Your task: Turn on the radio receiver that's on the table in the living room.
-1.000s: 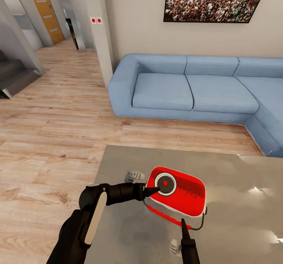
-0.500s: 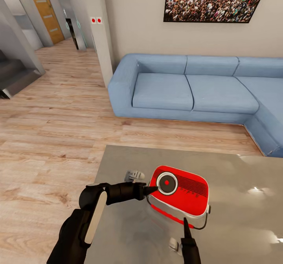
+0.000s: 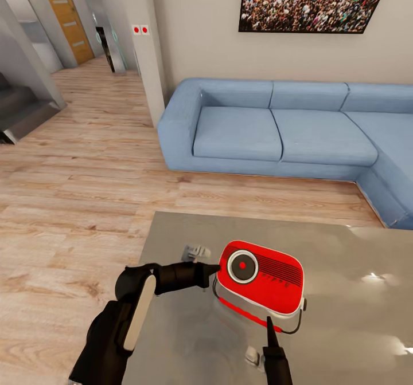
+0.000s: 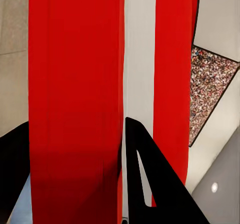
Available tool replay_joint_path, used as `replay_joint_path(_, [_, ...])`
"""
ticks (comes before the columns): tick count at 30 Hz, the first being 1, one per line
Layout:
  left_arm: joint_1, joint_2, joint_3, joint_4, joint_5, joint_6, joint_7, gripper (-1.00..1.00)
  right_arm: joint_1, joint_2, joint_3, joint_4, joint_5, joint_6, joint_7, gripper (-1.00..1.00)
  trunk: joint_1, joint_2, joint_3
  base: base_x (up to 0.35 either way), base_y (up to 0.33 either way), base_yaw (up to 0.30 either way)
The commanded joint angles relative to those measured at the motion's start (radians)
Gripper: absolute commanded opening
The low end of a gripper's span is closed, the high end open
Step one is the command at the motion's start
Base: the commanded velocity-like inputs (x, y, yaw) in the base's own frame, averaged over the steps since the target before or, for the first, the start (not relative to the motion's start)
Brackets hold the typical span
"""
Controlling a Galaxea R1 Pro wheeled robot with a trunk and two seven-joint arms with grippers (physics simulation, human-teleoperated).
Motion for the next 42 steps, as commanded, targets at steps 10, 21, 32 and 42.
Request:
replay_joint_path(10, [-0.091,0.0,-0.001,0.005,0.131,0.057,0.024,-1.0,0.0,0.002,0.007,-0.001,0.006,0.052,-0.021,-1.0,0.0,0.0,0.0,0.0,0.0,0.0])
replay_joint_path(21, [-0.106,0.0,-0.002,0.007,0.258,0.074,0.163,-1.0,0.0,0.003,0.008,-0.001,0.007,0.079,-0.026,-1.0,0.0,0.0,0.0,0.0,0.0,0.0])
replay_joint_path(32, [-0.123,0.0,-0.003,0.079,0.406,0.08,0.365,-1.0,0.0,0.003,0.008,-0.002,0.007,0.079,-0.045,-1.0,0.0,0.0,0.0,0.0,0.0,0.0])
replay_joint_path(42, [-0.19,0.0,-0.077,0.201,0.559,0.077,0.543,-1.0,0.0,0.003,0.008,-0.001,0.007,0.08,-0.058,-1.0,0.0,0.0,0.0,0.0,0.0,0.0])
